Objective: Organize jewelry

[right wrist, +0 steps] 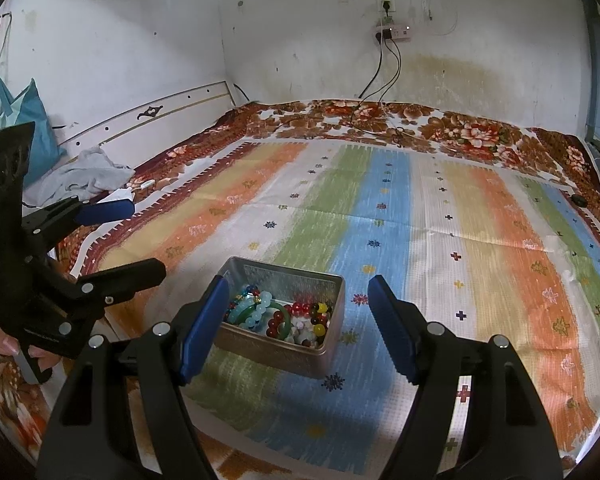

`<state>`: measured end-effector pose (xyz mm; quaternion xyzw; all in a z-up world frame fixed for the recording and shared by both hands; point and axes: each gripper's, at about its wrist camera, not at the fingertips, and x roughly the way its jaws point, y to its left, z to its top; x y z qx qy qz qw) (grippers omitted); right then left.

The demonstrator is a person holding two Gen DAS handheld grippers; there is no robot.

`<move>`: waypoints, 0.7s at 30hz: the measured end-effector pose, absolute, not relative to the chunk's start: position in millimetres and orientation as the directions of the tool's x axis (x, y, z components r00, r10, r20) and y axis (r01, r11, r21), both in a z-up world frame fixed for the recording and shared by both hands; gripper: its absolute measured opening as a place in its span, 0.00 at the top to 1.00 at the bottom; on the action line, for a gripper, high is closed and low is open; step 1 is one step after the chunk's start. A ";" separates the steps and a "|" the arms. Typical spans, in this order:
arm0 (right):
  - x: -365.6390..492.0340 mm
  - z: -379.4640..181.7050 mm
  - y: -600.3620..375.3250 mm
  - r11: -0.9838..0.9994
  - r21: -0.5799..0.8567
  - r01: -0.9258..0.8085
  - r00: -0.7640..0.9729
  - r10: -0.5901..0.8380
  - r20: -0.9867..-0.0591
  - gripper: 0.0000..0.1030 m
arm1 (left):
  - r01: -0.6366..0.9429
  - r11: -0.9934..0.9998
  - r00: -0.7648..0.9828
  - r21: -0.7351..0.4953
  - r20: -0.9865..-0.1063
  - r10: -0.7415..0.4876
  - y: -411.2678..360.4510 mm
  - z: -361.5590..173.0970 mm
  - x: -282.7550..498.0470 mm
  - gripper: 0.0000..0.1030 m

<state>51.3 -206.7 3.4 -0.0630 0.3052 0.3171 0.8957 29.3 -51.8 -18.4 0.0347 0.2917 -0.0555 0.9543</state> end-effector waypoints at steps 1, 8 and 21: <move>51.7 3.4 -206.6 0.791 0.082 -0.607 0.612 0.530 -0.587 0.30 | 0.130 0.991 0.823 0.028 -0.560 -0.092 -51.5 -18.3 28.9 0.06; 50.7 2.1 -207.1 0.789 0.081 -0.609 0.610 0.531 -0.588 0.30 | 0.132 0.991 0.820 0.028 -0.565 -0.093 -52.9 -19.9 29.0 0.06; 50.2 2.1 -206.4 0.789 0.079 -0.609 0.611 0.530 -0.588 0.30 | 0.129 0.992 0.822 0.014 -0.561 -0.099 -49.7 -19.1 27.5 0.06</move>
